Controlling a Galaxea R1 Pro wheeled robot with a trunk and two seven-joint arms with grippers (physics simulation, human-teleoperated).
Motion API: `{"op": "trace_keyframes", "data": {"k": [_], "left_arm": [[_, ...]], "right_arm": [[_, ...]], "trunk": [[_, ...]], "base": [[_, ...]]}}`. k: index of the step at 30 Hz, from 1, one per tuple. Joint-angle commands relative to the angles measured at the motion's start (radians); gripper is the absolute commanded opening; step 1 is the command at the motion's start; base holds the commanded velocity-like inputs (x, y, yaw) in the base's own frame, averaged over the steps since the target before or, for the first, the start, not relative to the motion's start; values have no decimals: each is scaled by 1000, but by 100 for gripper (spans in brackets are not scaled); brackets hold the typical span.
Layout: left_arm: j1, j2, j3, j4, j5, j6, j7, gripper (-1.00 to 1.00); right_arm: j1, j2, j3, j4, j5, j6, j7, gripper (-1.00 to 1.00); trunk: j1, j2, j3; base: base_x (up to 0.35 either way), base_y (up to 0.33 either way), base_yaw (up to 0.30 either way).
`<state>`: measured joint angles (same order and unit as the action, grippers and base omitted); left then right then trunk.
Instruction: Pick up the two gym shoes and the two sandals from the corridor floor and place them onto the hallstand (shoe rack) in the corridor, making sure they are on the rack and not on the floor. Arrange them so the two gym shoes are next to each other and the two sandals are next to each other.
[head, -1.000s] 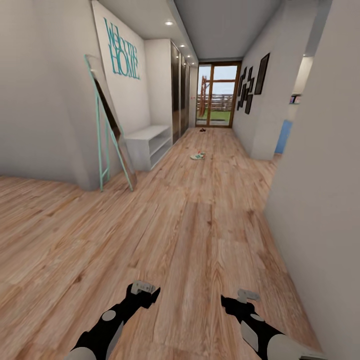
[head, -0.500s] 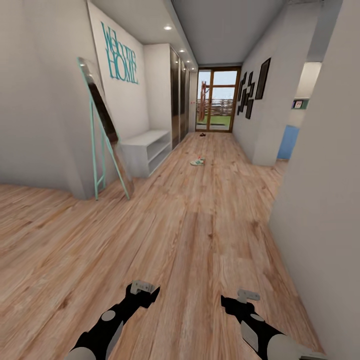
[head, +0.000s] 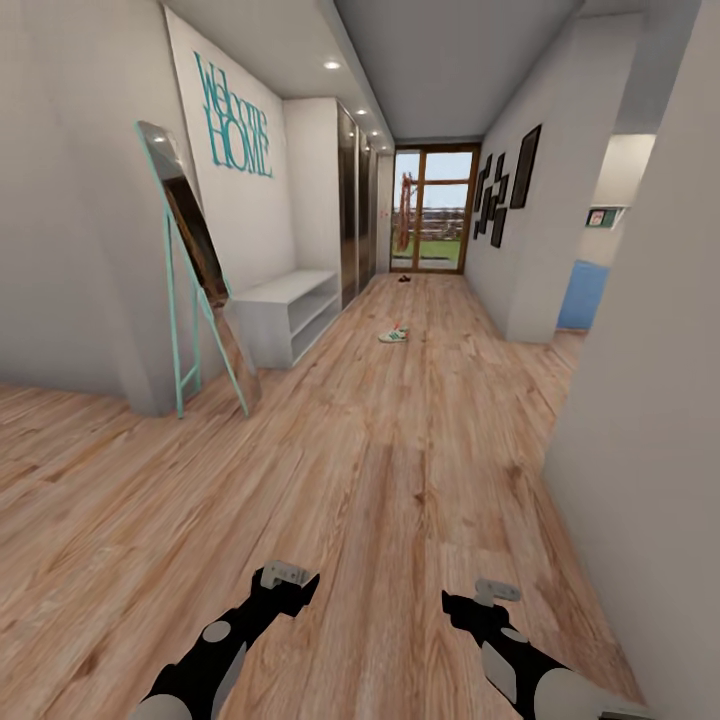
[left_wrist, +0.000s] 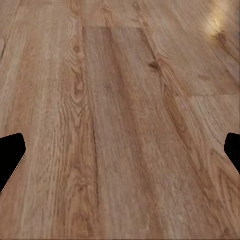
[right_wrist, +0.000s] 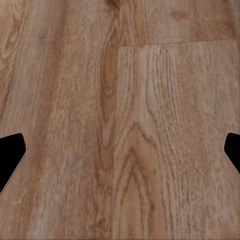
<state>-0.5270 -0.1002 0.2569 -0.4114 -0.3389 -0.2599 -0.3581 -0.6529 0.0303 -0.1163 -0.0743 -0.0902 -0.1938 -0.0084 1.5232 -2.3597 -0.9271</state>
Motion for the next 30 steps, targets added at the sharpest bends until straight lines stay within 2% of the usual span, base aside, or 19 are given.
{"op": "trace_keyframes", "data": {"k": [1, 8, 18, 30], "left_arm": [[-1, -1, 9, 0, -9, -4, -5, 100], [-1, -1, 8, 0, -9, -4, -5, 100], [-1, -1, 8, 0, -9, -4, -5, 100], [-1, -1, 8, 0, -9, -4, -5, 100]], "right_arm": [[-1, 0, -2, 1, -9, -4, 1, 100], [-1, 0, -2, 1, -9, -4, 1, 100], [-1, 0, -2, 1, -9, -4, 1, 100], [-1, 0, -2, 1, -9, -4, 1, 100]], "trunk": [[0, 0, 1], [0, 0, 12], [0, 0, 28], [0, 0, 48]], "base": [[183, -5, 0], [112, -1, -45], [265, 0, -108], [50, 0, -120]]}}
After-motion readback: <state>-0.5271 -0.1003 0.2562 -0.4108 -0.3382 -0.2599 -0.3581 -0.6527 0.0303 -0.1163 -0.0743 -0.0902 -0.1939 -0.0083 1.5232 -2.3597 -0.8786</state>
